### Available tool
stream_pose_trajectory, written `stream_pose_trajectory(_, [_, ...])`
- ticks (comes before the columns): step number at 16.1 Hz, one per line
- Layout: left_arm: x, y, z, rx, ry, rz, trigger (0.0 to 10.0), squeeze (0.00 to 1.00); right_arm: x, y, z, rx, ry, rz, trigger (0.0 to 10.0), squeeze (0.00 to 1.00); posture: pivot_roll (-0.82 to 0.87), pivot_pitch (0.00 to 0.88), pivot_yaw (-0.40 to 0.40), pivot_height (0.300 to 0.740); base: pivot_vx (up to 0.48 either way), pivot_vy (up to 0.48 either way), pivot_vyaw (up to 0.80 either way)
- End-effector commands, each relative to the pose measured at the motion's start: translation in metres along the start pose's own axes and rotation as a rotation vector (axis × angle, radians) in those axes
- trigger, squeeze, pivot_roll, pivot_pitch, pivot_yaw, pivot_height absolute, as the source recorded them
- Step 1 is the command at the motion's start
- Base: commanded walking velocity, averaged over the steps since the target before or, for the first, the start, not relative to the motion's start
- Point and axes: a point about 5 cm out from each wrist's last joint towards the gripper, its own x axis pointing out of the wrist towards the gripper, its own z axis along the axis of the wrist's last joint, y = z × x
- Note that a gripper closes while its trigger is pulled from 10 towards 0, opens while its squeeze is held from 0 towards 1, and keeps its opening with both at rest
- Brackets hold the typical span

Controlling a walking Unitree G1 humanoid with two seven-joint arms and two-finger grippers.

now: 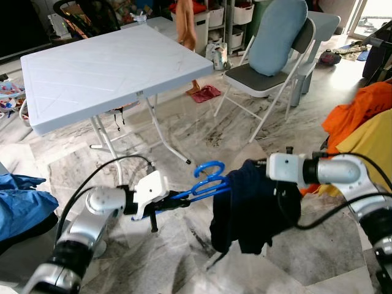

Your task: Hang hanger

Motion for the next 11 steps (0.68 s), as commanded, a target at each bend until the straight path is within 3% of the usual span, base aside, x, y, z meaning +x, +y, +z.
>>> stream_pose_trajectory(1, [0.000, -0.001, 0.004, -0.018, -0.036, 0.025, 0.0, 0.00, 0.000, -0.013, 0.004, -0.024, 0.009, -0.052, 10.0, 1.00, -0.21, 0.000, 0.048, 0.740, 0.000, 0.000, 0.00])
stream_pose_trajectory(3, [0.008, -0.006, 0.005, -0.092, -0.099, 0.093, 0.0, 0.00, 0.016, -0.024, 0.009, -0.069, 0.052, -0.127, 10.0, 1.00, -0.20, 0.000, 0.041, 0.740, 0.000, 0.000, 0.00])
stream_pose_trajectory(5, [0.009, -0.008, 0.005, -0.115, -0.114, 0.116, 0.0, 0.00, 0.021, -0.028, 0.010, -0.062, 0.073, -0.181, 10.0, 1.00, -0.20, 0.000, 0.039, 0.740, 0.000, 0.000, 0.00])
stream_pose_trajectory(11, [0.012, -0.007, 0.006, -0.208, -0.155, 0.197, 0.0, 0.00, 0.013, -0.039, 0.000, -0.101, 0.177, -0.300, 10.0, 1.00, -0.20, 0.000, 0.058, 0.740, 0.000, 0.000, 0.00])
